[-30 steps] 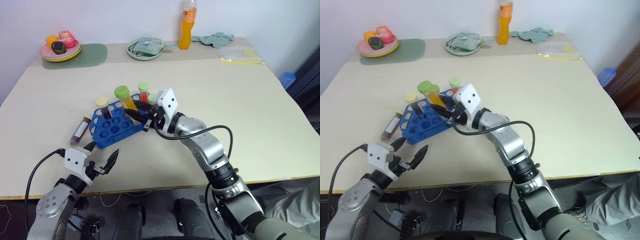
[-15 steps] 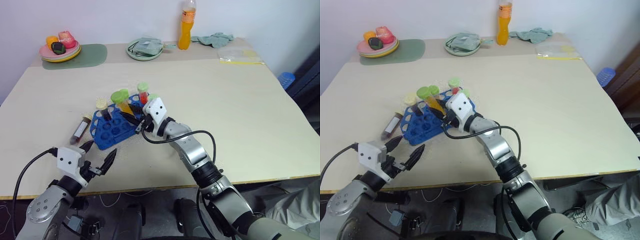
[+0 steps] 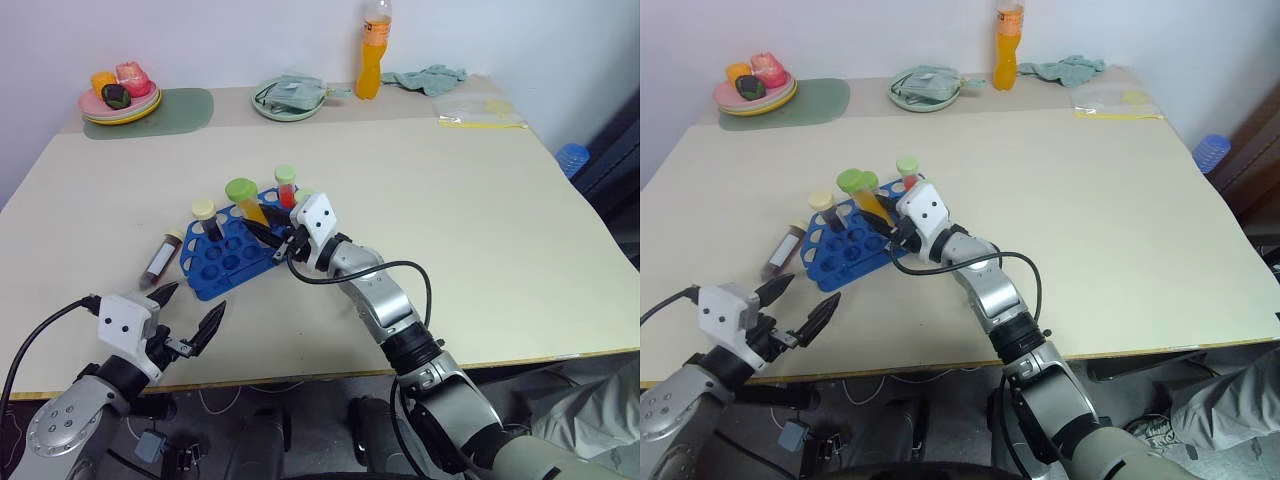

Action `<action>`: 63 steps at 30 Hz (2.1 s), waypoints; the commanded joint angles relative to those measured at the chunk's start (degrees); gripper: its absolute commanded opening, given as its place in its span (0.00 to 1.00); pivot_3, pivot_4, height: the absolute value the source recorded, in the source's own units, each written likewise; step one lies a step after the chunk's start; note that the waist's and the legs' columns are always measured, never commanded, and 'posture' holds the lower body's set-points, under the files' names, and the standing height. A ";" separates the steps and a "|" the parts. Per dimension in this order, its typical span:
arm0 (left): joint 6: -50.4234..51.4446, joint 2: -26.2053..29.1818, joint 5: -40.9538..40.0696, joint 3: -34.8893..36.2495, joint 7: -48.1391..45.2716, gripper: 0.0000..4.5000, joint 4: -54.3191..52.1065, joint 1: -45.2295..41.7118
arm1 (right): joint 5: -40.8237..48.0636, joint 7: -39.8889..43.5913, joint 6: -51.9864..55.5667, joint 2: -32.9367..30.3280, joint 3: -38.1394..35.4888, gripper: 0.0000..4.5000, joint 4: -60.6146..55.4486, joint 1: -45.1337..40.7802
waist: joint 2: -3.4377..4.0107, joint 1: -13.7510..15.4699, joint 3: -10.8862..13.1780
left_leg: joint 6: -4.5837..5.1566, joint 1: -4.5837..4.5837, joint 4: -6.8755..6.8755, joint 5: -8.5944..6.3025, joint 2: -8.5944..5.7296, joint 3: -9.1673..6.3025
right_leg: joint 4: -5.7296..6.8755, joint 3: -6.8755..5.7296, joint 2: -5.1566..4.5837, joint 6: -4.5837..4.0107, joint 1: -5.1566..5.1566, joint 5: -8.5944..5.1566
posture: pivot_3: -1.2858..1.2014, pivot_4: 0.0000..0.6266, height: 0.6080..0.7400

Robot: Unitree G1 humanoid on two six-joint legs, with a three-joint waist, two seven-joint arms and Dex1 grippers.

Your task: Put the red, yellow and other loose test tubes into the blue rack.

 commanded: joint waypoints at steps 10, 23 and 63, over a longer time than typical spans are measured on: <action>-3.25 -0.30 0.53 0.01 -2.28 1.00 0.36 0.22 | -2.56 -2.58 -8.87 2.68 -1.35 0.17 7.55 -1.74 | 0.00 -0.02 0.00 | 0.00 0.02 0.01 0.00 0.01 0.00 | 0.03 0.00 0.01 0.00 0.01 0.00 | 0.52 0.24 1.00; -4.04 -1.37 1.95 -1.16 -1.79 1.00 1.37 -0.65 | -1.90 -1.91 -13.08 3.39 -2.67 0.47 11.89 -1.06 | 0.00 -0.04 0.00 | -0.02 0.07 0.01 0.01 0.02 -0.02 | 0.06 0.00 0.03 -0.02 0.03 0.01 | 0.52 0.24 1.00; 47.48 39.13 5.01 -42.13 -20.12 1.00 62.96 -74.93 | 9.45 19.52 16.76 -21.44 -0.40 0.99 -32.58 7.49 | -0.04 0.11 0.13 | -0.07 -0.06 -0.04 0.05 0.02 -0.02 | 0.07 0.01 0.15 0.01 -0.10 -0.03 | 0.52 0.24 1.00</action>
